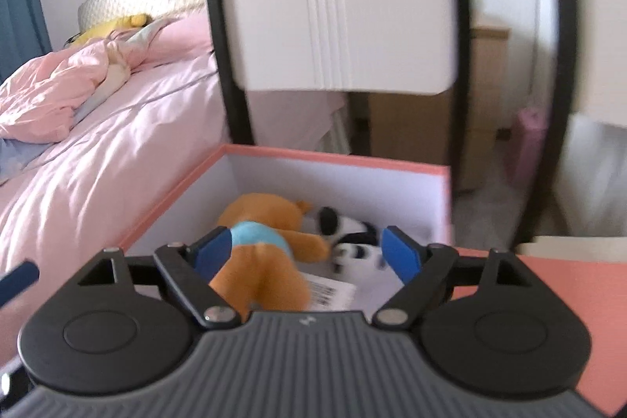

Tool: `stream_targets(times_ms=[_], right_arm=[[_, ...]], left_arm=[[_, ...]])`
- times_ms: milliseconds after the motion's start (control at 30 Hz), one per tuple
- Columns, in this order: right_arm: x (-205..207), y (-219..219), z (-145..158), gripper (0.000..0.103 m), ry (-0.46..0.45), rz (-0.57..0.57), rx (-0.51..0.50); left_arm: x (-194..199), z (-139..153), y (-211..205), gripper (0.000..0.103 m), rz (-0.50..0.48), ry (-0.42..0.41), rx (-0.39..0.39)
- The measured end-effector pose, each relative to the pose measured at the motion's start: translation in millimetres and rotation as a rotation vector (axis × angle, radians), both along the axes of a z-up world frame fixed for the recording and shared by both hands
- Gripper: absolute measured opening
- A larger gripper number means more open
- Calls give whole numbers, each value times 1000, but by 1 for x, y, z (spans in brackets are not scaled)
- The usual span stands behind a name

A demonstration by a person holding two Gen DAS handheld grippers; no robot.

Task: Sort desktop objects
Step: 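Open the right gripper to release the teddy bear in the box, then withdraw the right gripper up and away from the box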

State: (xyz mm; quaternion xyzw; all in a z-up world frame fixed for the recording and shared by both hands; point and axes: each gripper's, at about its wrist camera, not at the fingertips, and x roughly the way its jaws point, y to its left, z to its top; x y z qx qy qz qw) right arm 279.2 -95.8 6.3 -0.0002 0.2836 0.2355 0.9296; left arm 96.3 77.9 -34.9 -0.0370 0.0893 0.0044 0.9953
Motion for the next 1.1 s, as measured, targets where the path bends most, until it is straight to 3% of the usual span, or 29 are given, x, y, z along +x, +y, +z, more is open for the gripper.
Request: stream_targets(times_ms=[200,400,633,1100], right_arm=[[-50,-50,7,88,-80,-64,25],[-103,-87,0,93,-184,-110,47],[-153,-129,-3,98,-273,-151,140],[-235,-204,-20,103,-343,-195,191]], left_arm=[[-1,2,-6,94,3,18,-17],[-5,4,-30,94,-49,26,61],[-15,6,-65,94,-12,14,113],[-56,0,-149,95,-19,-19,207]])
